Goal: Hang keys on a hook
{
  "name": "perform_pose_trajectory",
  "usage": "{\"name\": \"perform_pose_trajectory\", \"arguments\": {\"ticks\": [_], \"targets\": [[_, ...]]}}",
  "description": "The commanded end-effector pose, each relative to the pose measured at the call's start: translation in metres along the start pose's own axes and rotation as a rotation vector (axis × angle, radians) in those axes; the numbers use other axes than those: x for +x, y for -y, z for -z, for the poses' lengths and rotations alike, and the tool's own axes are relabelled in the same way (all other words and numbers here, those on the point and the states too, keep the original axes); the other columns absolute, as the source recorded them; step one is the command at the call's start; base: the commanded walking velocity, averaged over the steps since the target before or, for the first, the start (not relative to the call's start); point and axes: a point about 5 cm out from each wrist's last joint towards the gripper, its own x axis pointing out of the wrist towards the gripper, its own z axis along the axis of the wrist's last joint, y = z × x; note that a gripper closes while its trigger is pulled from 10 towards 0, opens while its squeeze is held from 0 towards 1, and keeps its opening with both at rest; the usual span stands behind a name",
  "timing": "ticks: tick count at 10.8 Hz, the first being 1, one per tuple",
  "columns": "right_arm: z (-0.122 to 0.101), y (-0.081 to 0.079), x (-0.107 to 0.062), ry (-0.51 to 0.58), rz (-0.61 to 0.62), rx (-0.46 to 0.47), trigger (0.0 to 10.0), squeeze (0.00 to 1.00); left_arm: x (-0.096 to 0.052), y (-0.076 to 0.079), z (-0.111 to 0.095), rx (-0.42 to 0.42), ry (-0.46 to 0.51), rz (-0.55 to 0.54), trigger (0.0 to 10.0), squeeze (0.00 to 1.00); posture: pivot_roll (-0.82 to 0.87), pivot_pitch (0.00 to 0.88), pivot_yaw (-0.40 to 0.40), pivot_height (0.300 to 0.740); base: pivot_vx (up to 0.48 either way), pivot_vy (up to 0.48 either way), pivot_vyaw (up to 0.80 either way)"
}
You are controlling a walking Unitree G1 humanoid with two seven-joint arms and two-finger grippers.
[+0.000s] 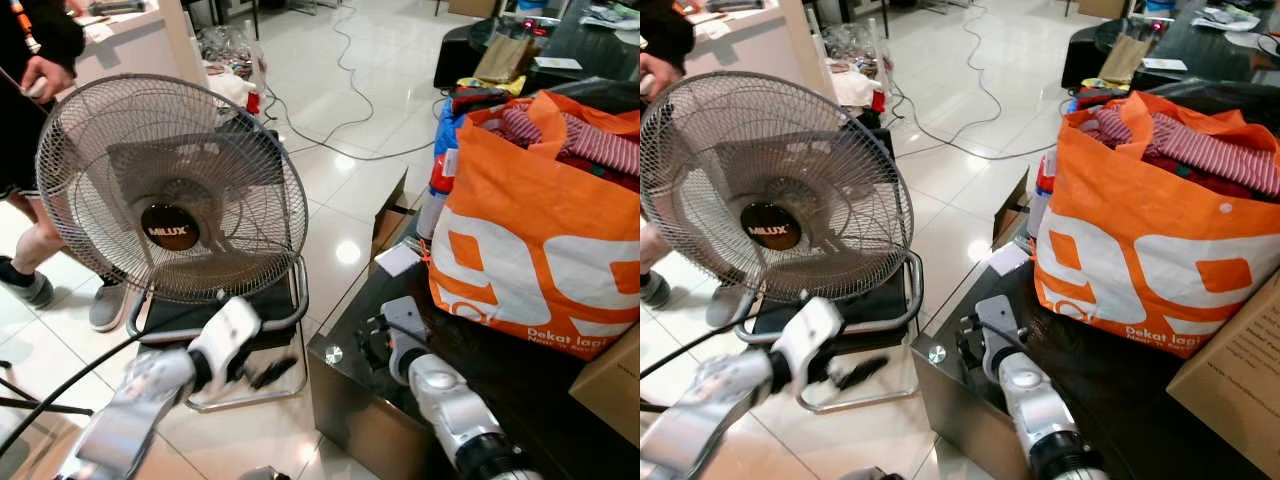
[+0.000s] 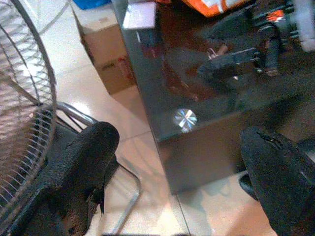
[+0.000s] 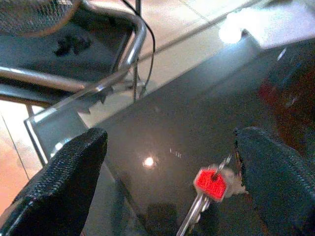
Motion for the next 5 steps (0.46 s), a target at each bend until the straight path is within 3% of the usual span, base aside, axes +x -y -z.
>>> {"name": "perform_pose_trajectory", "arguments": {"ticks": [1,3,4,5], "targets": [[0.001,-0.001,0.002,-0.002,0.015,0.005,10.0,0.0,-0.004,0.0,-0.006,0.007,0.012,0.009,10.0,0.06,-0.01,0.0,0.061,0.74,0.0,0.0,0.0],[0.005,-0.009,0.006,-0.034,0.045,0.045,6.0,0.0,-0.011,0.002,-0.007,0.009,-0.001,0.02,10.0,0.06,0.0,0.0,0.059,0.74,0.0,0.0,0.0],[0.01,-0.015,0.008,-0.07,0.049,0.064,0.0,0.0,-0.013,0.004,-0.007,0.006,-0.006,0.022,10.0,0.06,0.01,0.0,0.058,0.74,0.0,0.0,0.0],[0.013,-0.016,0.009,-0.085,0.049,0.067,0.0,0.0,-0.014,0.005,-0.007,0.003,-0.009,0.021,10.0,0.07,0.01,0.0,0.054,0.74,0.0,0.0,0.0]]}}
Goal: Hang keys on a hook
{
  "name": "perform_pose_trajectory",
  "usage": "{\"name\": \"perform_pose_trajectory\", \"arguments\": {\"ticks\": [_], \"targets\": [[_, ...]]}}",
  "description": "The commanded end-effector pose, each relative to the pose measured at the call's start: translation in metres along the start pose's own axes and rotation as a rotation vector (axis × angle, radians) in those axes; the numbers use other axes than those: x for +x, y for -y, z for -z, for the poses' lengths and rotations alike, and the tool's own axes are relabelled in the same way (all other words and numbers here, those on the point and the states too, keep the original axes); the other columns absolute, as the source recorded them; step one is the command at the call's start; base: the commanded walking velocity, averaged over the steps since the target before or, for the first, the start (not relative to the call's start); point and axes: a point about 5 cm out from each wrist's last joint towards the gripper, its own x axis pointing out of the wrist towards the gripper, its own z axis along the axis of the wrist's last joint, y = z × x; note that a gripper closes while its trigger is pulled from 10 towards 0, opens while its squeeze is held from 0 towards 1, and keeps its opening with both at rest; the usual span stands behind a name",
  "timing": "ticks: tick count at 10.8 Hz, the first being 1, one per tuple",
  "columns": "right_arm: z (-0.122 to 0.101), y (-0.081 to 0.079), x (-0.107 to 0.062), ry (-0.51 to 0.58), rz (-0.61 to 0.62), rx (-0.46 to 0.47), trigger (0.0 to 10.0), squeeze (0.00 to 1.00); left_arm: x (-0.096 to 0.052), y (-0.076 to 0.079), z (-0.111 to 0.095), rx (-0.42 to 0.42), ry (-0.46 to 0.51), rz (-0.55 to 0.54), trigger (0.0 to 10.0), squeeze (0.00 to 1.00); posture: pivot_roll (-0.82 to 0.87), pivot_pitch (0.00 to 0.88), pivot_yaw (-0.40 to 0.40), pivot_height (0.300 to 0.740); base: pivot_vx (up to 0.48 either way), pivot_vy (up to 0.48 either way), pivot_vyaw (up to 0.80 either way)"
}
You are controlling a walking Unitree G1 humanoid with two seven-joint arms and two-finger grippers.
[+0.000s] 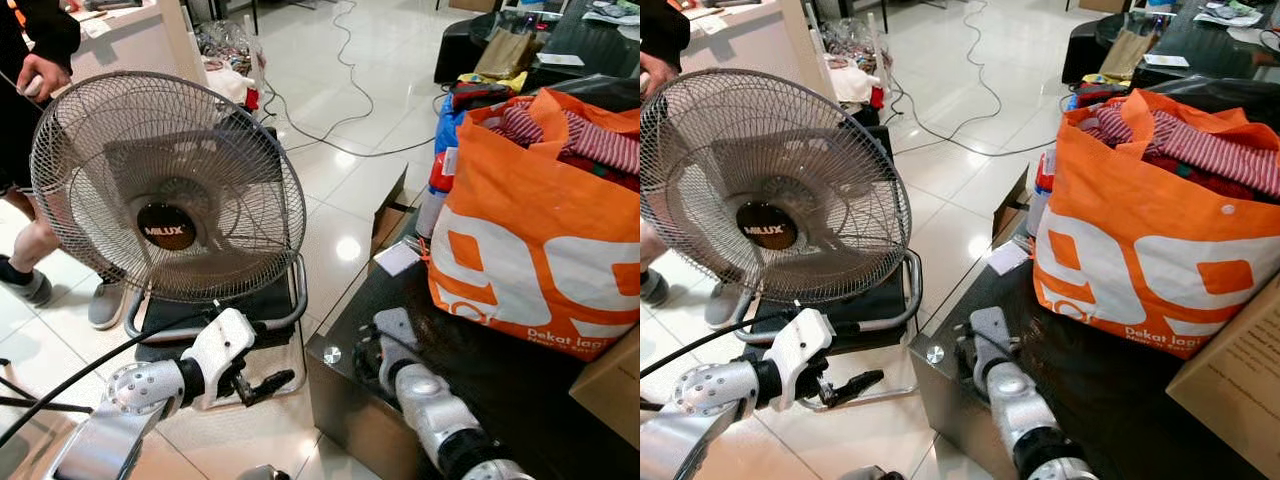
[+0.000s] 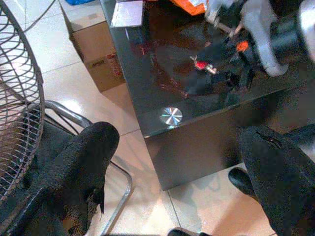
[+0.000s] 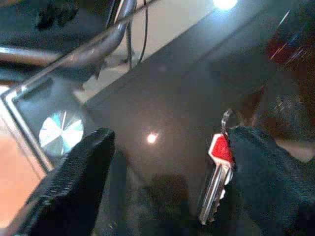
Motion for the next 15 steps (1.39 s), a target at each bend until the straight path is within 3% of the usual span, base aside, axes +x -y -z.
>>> {"name": "perform_pose_trajectory", "arguments": {"ticks": [1,5,9,11,12,15], "targets": [[-0.002,0.0,0.001,-0.001,-0.004,0.012,0.0,0.0,-0.004,-0.002,-0.001,-0.003,-0.005,-0.017,10.0,0.06,0.01,0.0,0.054,0.74,0.0,0.0,0.0],[0.003,0.005,0.003,-0.04,0.011,0.004,0.0,0.0,-0.003,0.001,-0.004,-0.014,-0.007,-0.015,10.0,0.06,0.01,0.0,0.051,0.74,0.0,0.0,0.0],[0.021,0.054,-0.009,-0.075,0.105,-0.002,0.0,0.0,0.0,0.0,-0.006,-0.013,-0.003,-0.021,10.0,0.06,0.0,0.0,0.049,0.74,0.0,0.0,0.0],[0.038,0.087,-0.029,-0.084,0.121,-0.036,0.0,0.0,0.002,0.001,-0.007,-0.014,0.003,-0.016,10.0,0.06,0.0,0.0,0.053,0.74,0.0,0.0,0.0],[0.048,0.093,-0.041,-0.108,0.082,-0.062,0.0,0.0,0.003,0.002,-0.008,-0.016,0.007,-0.008,10.0,0.06,-0.01,0.0,0.054,0.74,0.0,0.0,0.0],[0.052,0.085,-0.053,-0.098,0.022,-0.068,0.0,0.0,0.006,0.004,-0.012,-0.023,0.031,0.024,10.0,0.07,-0.01,0.0,0.057,0.74,0.0,0.0,0.0]]}}
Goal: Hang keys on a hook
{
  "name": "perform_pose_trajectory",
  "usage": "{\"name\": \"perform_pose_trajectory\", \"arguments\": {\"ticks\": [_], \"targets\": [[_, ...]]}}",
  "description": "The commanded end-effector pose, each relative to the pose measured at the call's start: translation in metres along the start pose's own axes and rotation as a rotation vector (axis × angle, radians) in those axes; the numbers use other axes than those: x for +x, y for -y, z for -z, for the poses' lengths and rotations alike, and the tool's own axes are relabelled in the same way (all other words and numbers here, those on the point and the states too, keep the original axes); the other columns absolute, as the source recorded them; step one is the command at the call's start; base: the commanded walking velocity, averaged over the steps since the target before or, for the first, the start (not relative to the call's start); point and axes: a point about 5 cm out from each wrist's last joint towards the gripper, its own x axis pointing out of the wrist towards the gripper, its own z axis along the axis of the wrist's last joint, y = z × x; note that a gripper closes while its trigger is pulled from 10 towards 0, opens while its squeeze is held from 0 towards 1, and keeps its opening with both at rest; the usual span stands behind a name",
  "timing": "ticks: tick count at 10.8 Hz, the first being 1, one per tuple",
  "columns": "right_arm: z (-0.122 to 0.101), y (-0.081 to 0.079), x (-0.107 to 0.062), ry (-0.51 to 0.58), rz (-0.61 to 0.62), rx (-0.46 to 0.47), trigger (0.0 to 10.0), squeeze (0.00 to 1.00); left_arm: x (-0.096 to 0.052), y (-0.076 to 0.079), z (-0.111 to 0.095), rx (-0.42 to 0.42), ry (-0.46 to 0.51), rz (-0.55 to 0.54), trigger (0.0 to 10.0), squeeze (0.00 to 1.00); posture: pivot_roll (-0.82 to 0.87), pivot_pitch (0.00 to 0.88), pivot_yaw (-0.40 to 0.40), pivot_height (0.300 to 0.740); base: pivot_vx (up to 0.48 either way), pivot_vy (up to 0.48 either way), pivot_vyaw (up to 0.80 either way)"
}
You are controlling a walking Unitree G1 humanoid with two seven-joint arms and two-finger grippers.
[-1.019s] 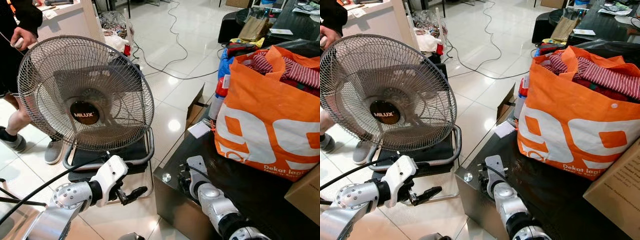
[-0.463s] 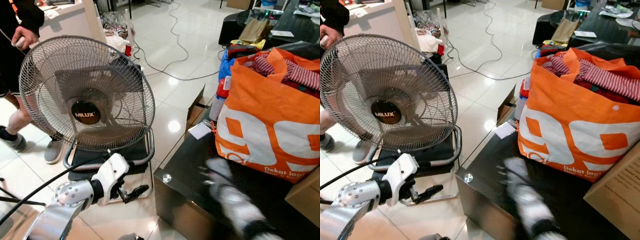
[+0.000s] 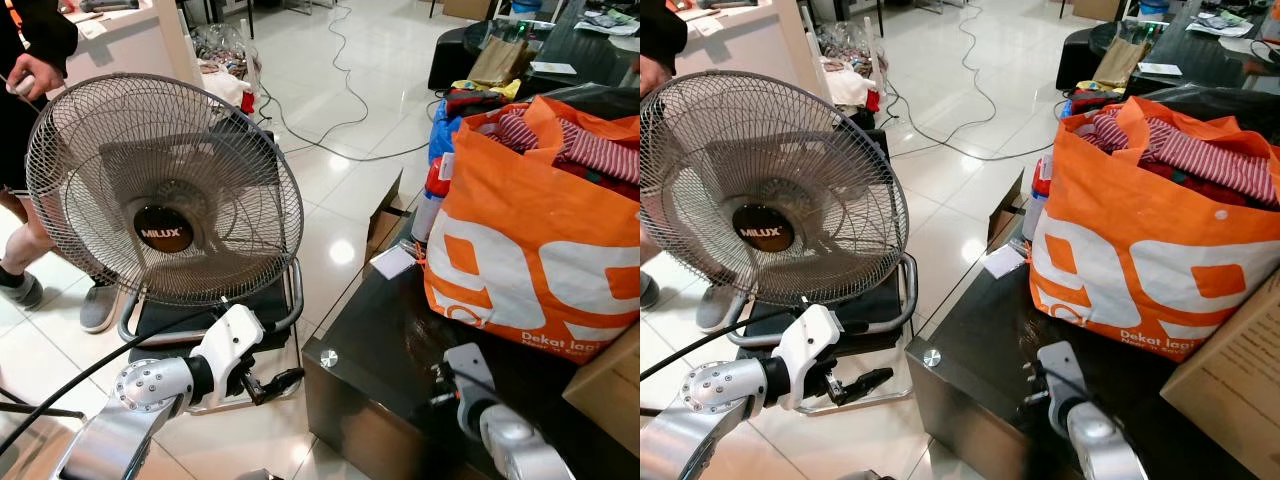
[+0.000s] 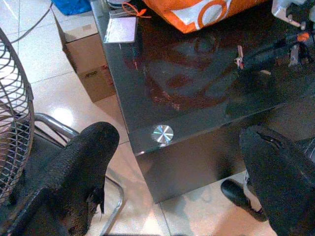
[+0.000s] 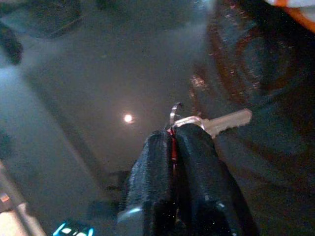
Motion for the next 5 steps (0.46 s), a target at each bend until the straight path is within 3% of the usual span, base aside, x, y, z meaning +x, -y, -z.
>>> {"name": "perform_pose_trajectory", "arguments": {"ticks": [1,2,3,5], "targets": [[-0.013,-0.007,-0.003,0.053,-0.032,0.022,10.0,0.14,0.0,0.0,-0.007,-0.002,0.042,0.02,10.0,0.06,-0.02,0.0,0.056,0.74,0.0,0.0,0.0],[-0.018,-0.007,-0.005,0.067,-0.03,0.007,10.0,0.93,0.0,0.0,-0.009,-0.004,0.057,0.021,10.0,0.07,-0.02,0.0,0.056,0.74,0.0,0.0,0.0],[-0.024,-0.005,-0.006,0.083,-0.008,-0.023,10.0,1.0,0.001,-0.001,-0.013,-0.011,0.082,0.022,10.0,0.07,-0.02,0.0,0.052,0.74,0.0,0.0,0.0],[-0.031,-0.008,-0.007,0.087,-0.015,-0.054,10.0,1.0,0.001,-0.001,-0.014,-0.016,0.088,0.04,10.0,0.06,-0.02,0.0,0.051,0.74,0.0,0.0,0.0]]}}
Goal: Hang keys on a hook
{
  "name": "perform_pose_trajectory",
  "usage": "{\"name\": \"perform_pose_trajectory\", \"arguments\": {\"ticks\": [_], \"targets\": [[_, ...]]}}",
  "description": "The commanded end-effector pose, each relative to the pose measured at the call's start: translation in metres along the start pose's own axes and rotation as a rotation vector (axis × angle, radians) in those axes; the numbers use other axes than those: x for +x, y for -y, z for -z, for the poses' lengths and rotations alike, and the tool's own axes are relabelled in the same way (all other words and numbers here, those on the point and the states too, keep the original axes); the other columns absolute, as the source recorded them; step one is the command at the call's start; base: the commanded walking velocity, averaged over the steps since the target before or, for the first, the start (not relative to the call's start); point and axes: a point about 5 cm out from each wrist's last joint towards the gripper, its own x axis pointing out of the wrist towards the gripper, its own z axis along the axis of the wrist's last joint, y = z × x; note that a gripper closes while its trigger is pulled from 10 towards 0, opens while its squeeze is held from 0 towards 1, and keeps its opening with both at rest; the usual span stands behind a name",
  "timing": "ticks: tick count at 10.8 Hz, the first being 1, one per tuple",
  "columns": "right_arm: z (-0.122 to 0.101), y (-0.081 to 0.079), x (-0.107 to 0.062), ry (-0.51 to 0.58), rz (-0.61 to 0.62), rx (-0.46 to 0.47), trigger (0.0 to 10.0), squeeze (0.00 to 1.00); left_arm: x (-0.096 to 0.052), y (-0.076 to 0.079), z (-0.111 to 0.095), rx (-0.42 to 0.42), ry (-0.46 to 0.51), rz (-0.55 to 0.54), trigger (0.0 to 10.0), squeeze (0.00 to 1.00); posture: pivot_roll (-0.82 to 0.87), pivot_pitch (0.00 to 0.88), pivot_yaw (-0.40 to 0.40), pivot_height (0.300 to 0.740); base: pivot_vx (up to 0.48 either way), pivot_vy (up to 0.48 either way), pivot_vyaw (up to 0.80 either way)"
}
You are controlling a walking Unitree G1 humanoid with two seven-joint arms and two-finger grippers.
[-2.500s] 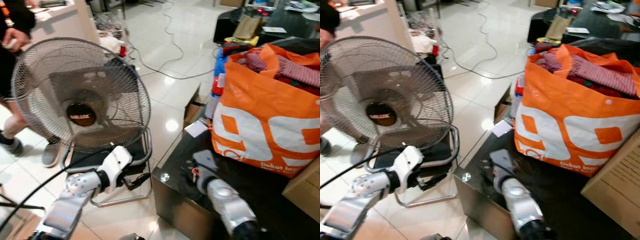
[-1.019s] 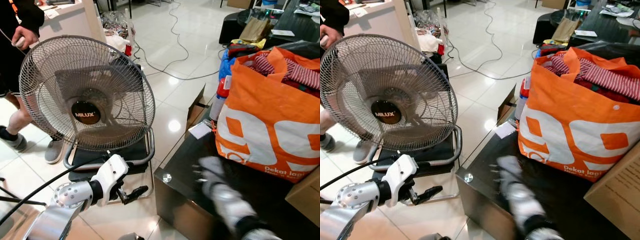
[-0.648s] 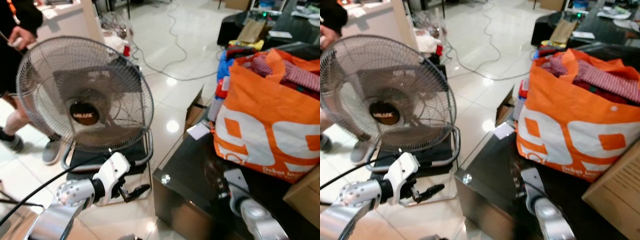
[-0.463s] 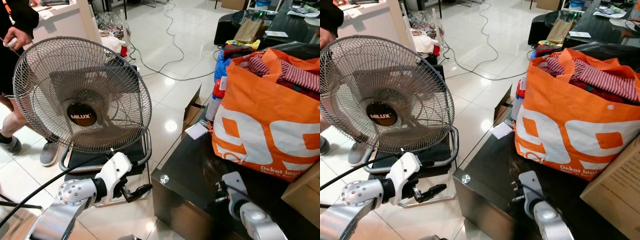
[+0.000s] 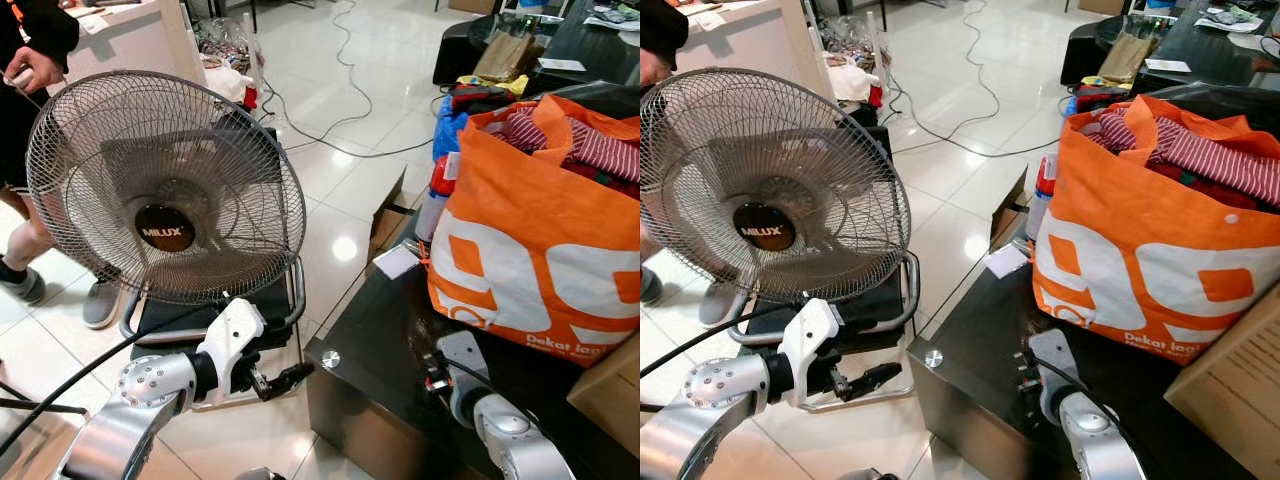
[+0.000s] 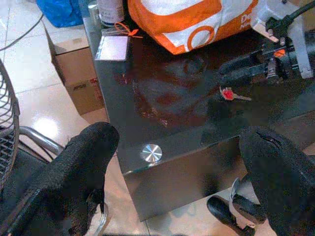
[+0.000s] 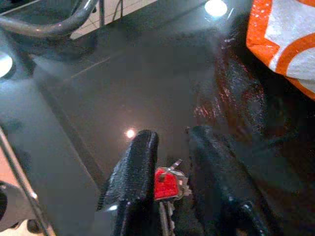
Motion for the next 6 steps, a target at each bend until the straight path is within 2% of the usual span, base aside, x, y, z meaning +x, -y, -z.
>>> {"name": "perform_pose_trajectory", "arguments": {"ticks": [1,3,4,6], "targets": [[-0.002,-0.006,-0.001,-0.018,-0.032,-0.014,10.0,1.0,0.0,-0.002,-0.006,0.015,0.019,0.004,10.0,0.06,-0.02,0.0,0.051,0.74,0.0,0.0,0.0],[0.009,-0.012,-0.003,-0.097,-0.019,-0.003,10.0,1.0,0.0,-0.003,-0.005,0.014,0.018,0.006,10.0,0.06,-0.02,0.0,0.05,0.74,0.0,0.0,0.0],[0.012,-0.016,-0.003,-0.119,-0.023,0.076,10.0,0.0,0.0,-0.003,-0.004,0.012,0.017,0.008,10.0,0.07,-0.02,0.0,0.051,0.74,0.0,0.0,0.0],[0.008,-0.016,0.002,-0.109,0.059,0.179,10.0,0.0,0.001,-0.003,-0.003,0.012,0.014,0.012,10.0,0.06,-0.02,0.0,0.051,0.74,0.0,0.0,0.0]]}}
